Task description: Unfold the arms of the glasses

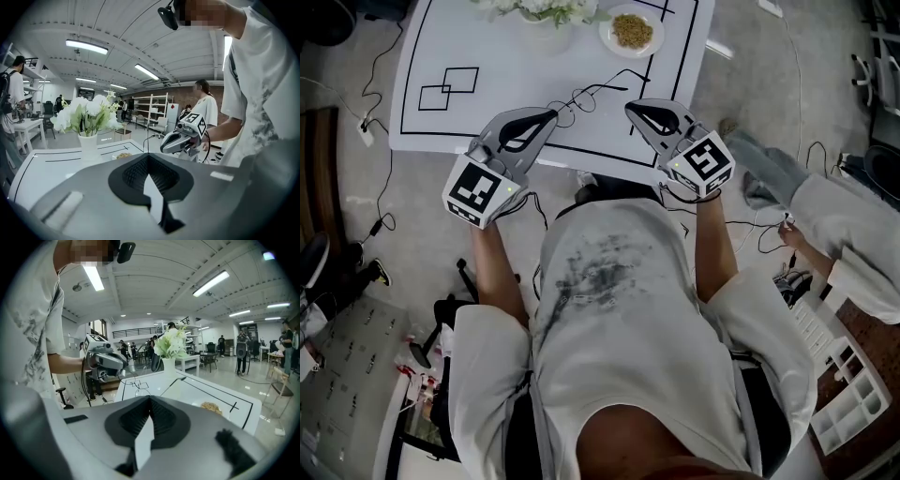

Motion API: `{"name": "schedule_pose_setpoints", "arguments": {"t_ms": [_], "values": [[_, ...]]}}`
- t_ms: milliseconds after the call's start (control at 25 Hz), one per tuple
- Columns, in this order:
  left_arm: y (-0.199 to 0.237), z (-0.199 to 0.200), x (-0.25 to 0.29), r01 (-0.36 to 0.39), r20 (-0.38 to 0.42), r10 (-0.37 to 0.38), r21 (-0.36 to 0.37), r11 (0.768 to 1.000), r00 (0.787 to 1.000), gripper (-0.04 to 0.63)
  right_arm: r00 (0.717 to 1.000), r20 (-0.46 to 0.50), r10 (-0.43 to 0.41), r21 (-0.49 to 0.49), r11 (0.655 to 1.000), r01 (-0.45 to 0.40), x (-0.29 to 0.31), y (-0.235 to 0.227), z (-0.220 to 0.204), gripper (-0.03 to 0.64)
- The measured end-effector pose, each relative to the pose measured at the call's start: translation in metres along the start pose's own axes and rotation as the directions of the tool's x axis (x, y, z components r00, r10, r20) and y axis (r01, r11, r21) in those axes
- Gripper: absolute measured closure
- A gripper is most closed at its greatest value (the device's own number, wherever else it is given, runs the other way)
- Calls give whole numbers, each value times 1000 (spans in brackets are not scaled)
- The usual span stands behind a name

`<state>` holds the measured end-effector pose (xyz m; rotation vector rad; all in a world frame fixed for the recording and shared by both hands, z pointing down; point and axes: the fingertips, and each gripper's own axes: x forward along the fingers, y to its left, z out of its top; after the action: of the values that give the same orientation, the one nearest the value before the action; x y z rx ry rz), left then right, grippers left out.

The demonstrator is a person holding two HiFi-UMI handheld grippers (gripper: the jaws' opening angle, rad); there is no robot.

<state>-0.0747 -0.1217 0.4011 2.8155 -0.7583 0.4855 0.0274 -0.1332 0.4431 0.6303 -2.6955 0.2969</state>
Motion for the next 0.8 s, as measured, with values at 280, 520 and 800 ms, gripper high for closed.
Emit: {"name": "schedule_pose_setpoints", "arguments": {"t_ms": [280, 520, 800], "values": [[-10, 26, -16, -10, 41, 12, -30, 1000, 999, 590, 996, 68, -65, 34, 997, 63, -1, -6, 7, 600], [-19, 48, -24, 24, 113, -23, -14, 1000, 993, 590, 986, 159, -58, 79, 996, 45, -3, -10, 21, 486], [-31, 55, -33, 44, 104, -42, -19, 999, 994, 591, 967, 255, -17, 90, 996, -6, -3, -8, 47, 468]]}}
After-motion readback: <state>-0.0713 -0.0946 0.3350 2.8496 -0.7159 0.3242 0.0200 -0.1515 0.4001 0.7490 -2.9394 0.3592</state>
